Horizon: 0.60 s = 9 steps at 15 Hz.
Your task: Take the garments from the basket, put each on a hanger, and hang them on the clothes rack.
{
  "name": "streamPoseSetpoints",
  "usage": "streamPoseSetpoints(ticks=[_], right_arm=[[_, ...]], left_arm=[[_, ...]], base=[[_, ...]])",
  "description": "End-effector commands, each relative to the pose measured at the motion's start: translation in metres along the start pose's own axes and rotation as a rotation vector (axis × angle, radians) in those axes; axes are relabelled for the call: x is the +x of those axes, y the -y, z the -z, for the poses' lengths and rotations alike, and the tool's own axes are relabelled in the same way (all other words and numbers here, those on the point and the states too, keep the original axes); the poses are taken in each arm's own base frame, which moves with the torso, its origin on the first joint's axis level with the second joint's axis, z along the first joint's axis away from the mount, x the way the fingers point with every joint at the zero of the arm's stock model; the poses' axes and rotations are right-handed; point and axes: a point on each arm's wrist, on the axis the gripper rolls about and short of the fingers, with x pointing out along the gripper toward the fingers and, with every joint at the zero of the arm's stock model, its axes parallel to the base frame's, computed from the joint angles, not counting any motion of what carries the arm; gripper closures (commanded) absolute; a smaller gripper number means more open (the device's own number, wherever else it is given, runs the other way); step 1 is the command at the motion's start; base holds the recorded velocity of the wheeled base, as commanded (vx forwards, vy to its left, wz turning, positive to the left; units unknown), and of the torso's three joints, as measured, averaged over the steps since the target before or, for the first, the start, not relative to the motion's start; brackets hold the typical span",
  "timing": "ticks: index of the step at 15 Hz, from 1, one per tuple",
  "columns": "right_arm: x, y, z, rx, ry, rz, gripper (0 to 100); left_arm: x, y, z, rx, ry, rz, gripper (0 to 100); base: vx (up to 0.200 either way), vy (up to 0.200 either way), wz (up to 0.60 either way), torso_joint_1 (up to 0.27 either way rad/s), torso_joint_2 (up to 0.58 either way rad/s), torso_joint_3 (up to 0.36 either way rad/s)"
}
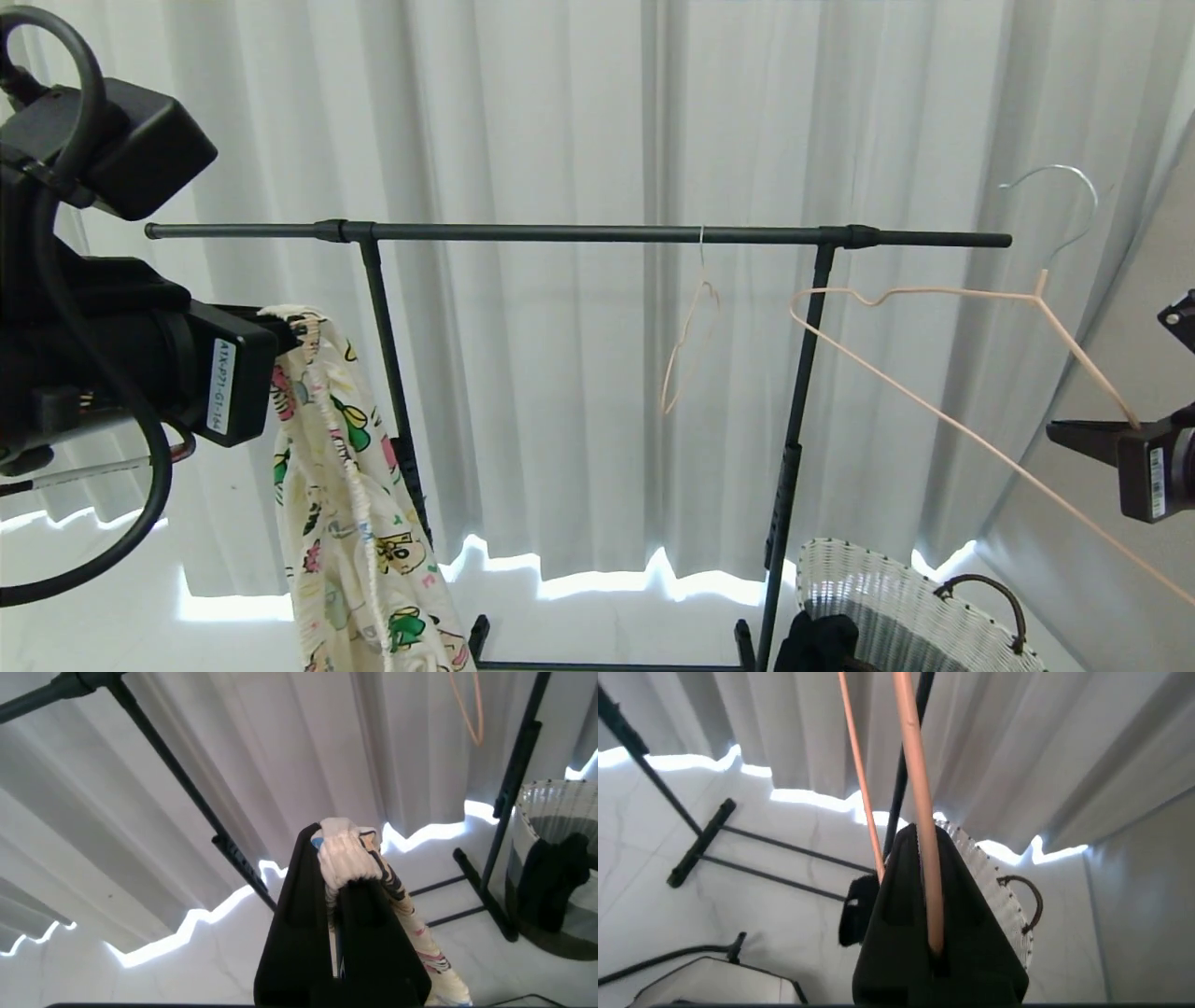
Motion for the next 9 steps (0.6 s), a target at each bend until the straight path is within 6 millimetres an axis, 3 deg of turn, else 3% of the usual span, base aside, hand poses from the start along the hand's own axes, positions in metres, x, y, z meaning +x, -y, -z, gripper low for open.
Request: streamPoseSetpoints(ticks=[1, 5, 9], right_arm=[[-0.002, -0.003, 0.000, -0.007, 0.008, -0.017, 100], [-0.014, -0.022, 0.002, -0.046, 0.036, -0.125, 100], [-0.037, -0.066, 0.008, -0.019, 0.029, -0.422, 100]], left_arm=[[0.002, 0.001, 0.002, 0.004, -0.010, 0.003, 100], [0.006, 0.004, 0.008, 0.012, -0.039, 0.008, 100], [0.052, 0.015, 0.010, -0.016, -0.173, -0.118, 100]], base=[[0.000, 0.000, 0.00, 0.000, 0.00, 0.000], [0.000, 0.000, 0.00, 0.000, 0.00, 0.000], [0.000, 0.000, 0.00, 0.000, 0.00, 0.000]])
